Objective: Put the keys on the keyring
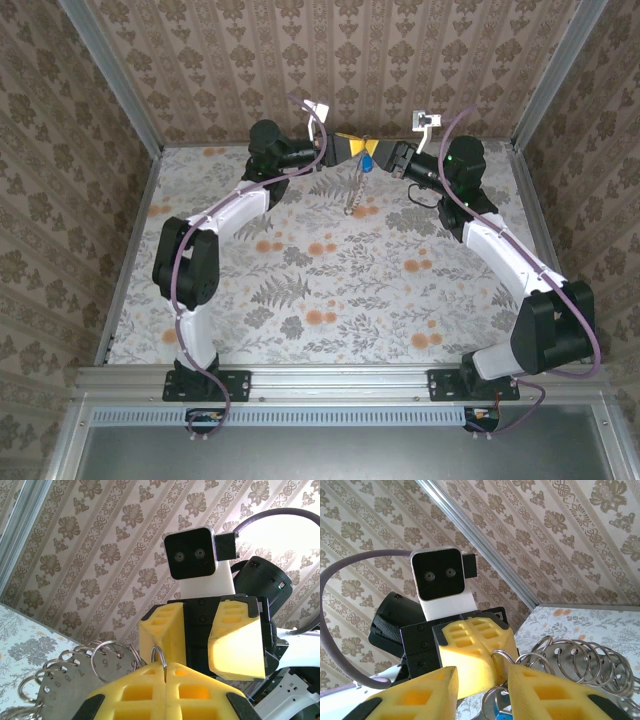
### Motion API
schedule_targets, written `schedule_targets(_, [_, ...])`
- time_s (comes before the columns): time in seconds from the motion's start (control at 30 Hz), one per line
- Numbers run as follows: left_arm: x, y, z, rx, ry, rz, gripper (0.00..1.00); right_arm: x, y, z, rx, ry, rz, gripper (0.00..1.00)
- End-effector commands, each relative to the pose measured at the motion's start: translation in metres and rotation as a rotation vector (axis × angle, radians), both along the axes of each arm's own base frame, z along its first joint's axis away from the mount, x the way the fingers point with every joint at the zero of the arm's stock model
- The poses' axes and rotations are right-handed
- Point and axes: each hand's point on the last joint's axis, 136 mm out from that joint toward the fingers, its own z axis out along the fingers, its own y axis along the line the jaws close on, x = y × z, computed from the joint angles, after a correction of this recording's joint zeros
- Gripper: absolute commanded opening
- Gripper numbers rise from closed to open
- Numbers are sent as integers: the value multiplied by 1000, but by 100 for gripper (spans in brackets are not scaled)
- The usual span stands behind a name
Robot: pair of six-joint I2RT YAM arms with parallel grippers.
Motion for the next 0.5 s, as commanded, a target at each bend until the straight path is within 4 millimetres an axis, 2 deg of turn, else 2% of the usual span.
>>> schedule_targets(0.0, [-8, 1, 26, -47, -67, -10, 0, 2, 2, 14, 18, -41, -2, 33])
schedule_targets(0.17, [-8, 1, 26, -47, -69, -9, 0, 2, 3, 11, 18, -37, 0, 30])
schedule_targets(0.4, [-7, 1, 24, -45, -67, -11, 0, -2, -14, 12, 15, -47, -54, 31])
schedule_targets(0.47, [-8, 1, 25, -47, -70, -11, 0, 1, -18, 6, 13, -34, -69, 31])
